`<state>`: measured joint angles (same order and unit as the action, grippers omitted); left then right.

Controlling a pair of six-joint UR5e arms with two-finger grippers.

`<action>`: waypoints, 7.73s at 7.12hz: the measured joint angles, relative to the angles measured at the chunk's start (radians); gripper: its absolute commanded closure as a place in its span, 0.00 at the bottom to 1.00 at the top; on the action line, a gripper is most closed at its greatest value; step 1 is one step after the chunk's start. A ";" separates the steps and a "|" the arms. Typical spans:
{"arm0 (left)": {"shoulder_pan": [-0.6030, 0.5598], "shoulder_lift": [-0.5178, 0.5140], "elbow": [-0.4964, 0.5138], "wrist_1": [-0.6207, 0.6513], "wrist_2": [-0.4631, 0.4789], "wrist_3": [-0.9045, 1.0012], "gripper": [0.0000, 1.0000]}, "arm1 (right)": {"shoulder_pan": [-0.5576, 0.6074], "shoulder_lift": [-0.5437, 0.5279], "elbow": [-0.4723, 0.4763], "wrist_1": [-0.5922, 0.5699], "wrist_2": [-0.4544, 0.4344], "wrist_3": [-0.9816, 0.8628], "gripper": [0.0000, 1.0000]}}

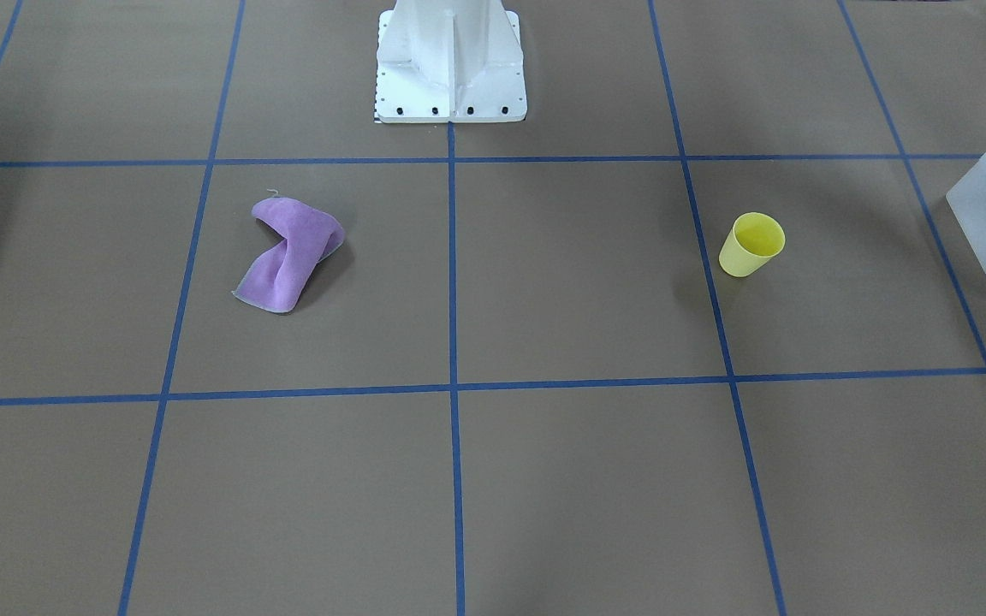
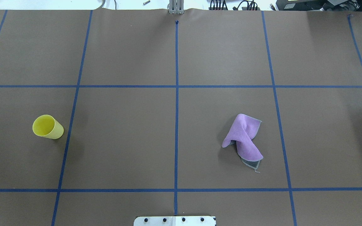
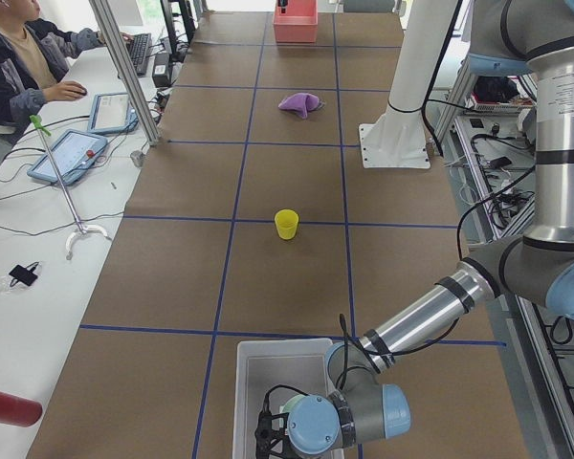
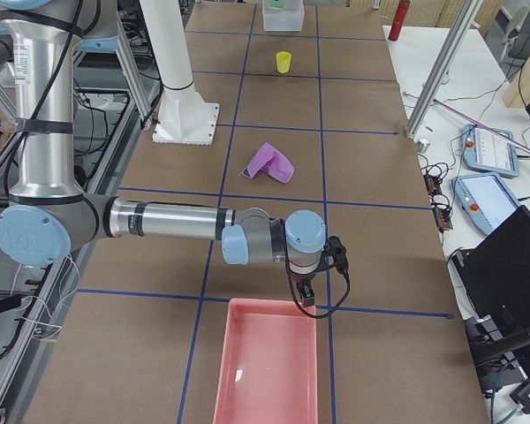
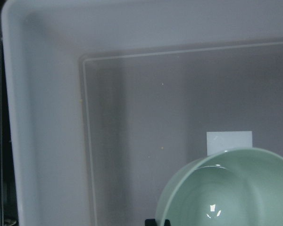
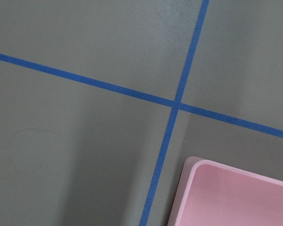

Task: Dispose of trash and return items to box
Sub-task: 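Carry the bowl to the clear bin and release it inside, then move the left gripper to the yellow cup and lower, then grasp the yellow cup with the left gripper and lift, then carry the yellow cup into the clear bin and release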

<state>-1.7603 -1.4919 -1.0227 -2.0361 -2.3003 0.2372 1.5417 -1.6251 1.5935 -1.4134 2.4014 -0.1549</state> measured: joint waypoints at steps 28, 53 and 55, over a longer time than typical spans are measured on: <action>0.870 -0.025 -0.819 -0.012 0.119 -1.157 0.25 | -0.104 0.028 0.007 0.154 -0.005 0.349 0.00; 0.059 -0.039 -0.218 0.215 -0.092 0.243 1.00 | -0.126 0.043 0.015 0.156 -0.007 0.444 0.00; 0.068 -0.039 -0.200 0.217 -0.093 0.227 1.00 | -0.127 0.044 0.014 0.156 -0.007 0.445 0.00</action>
<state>-1.6921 -1.5306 -1.2230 -1.8194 -2.3933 0.4639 1.4142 -1.5815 1.6074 -1.2579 2.3942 0.2898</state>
